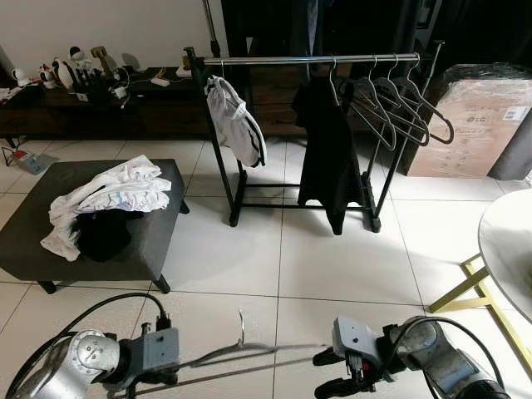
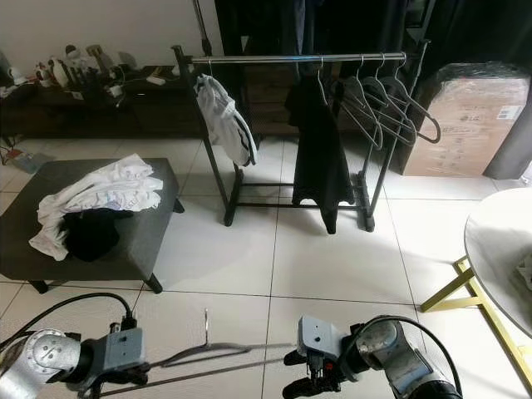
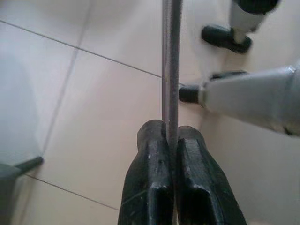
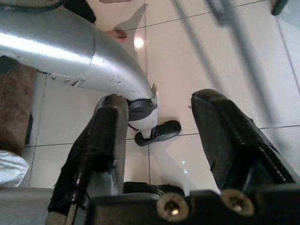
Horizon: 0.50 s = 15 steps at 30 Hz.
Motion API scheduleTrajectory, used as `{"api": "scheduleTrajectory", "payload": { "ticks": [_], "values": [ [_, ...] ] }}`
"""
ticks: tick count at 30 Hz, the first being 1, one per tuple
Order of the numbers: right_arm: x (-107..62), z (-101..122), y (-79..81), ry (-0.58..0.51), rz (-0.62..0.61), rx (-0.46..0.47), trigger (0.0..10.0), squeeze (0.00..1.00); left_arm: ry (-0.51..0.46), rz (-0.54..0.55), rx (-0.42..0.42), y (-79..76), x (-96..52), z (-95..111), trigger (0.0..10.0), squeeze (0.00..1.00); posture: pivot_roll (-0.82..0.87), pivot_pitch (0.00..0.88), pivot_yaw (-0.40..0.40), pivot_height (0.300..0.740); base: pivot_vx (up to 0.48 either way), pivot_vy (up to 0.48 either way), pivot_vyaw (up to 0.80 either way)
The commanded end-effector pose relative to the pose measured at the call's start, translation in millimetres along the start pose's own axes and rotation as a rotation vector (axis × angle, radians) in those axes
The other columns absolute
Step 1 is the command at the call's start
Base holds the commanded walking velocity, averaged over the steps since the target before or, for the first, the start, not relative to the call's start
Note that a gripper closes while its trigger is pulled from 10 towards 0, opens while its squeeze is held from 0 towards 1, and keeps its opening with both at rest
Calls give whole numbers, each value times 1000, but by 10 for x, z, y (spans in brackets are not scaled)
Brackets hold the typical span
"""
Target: Hang hanger
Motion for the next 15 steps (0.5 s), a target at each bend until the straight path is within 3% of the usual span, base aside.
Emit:
{"api": "scheduleTrajectory", "payload": {
  "ticks": [1, 4, 9, 11, 13, 15],
  "values": [
    [16, 46, -104, -18, -105, 16, 10000, 1000, 12, 72, 23, 57, 18, -15, 0, 0, -42, 130, 73, 740, 0, 0, 0],
    [23, 115, -341, -31, -338, 72, 10000, 1000, 3, 158, 30, 83, 112, 34, 0, 0, -46, 131, 67, 740, 0, 0, 0],
    [-44, 242, -636, -39, -657, 219, 10000, 1000, -25, 304, -36, 150, 253, 141, 0, 0, -52, 128, 68, 740, 0, 0, 0],
    [-53, 292, -670, -66, -700, 239, 10000, 1000, -37, 336, -42, 163, 280, 179, 0, 0, -52, 128, 68, 740, 0, 0, 0],
    [-60, 450, -710, -159, -795, 294, 10000, 1000, -61, 517, -28, 270, 335, 315, 0, 0, -55, 114, 65, 740, 0, 0, 0],
    [-67, 451, -710, -162, -809, 306, 10000, 1000, -59, 560, -18, 300, 333, 327, 0, 0, -57, 112, 65, 740, 0, 0, 0]
  ]
}}
Point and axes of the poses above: a point about 5 cm out from each wrist's last joint towards the gripper, its own x axis pointing out of the wrist towards the gripper, its own z axis along the axis of the wrist's last joint, y = z × x, the point moved 1 cm from there along x, pointing out of the wrist towards the gripper, and after that the axes turned 14 degrees about -x, right-handed, at the moved point
